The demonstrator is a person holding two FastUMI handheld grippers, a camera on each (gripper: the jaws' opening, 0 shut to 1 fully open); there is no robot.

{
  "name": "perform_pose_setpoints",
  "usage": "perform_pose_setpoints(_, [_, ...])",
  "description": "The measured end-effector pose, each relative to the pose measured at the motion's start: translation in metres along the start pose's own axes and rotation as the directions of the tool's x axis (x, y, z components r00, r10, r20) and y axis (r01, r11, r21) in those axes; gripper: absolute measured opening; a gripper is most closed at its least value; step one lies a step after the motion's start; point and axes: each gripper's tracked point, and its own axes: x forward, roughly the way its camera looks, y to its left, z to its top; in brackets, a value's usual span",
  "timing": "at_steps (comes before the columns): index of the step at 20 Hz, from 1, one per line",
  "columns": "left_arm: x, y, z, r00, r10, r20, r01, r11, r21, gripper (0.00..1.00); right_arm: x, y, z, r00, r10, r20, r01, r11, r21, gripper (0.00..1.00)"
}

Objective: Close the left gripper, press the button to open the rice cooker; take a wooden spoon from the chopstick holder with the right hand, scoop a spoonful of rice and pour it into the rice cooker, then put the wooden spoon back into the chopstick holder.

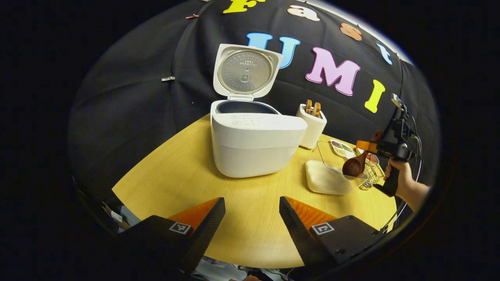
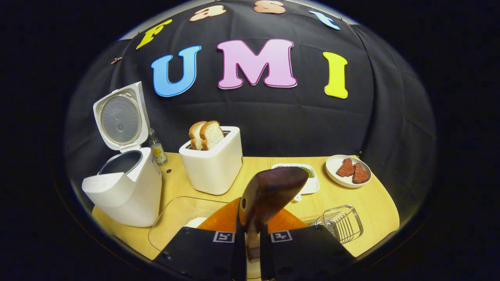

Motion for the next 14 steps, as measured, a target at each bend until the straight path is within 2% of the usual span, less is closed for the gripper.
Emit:
perform_pose_setpoints(2, [0.004, 0.003, 0.005, 1.0, -0.009, 0.008, 0.009, 1.0, -0.004, 0.96, -0.001, 0.011, -0.02, 0.999, 0.0, -0.038, 0.001, 1.0, 0.013, 0.18])
perform_pose_setpoints(6, [0.006, 0.013, 0.01, 1.0, -0.013, 0.017, 0.013, 1.0, -0.005, 0.96, -0.008, 0.031, -0.028, 0.999, -0.011, -0.039, 0.012, 1.0, 0.028, 0.18])
perform_pose_setpoints(11, [0.003, 0.029, -0.004, 1.0, -0.007, -0.027, 0.006, 1.0, -0.03, 0.96, -0.008, 0.063, -0.038, 0.994, 0.034, -0.105, -0.017, 0.988, 0.155, 0.18])
perform_pose_setpoints(14, [0.003, 0.041, -0.012, 0.999, 0.018, -0.048, -0.019, 0.999, -0.034, 0.96, -0.002, 0.075, -0.04, 0.987, 0.06, -0.147, -0.018, 0.962, 0.271, 0.18])
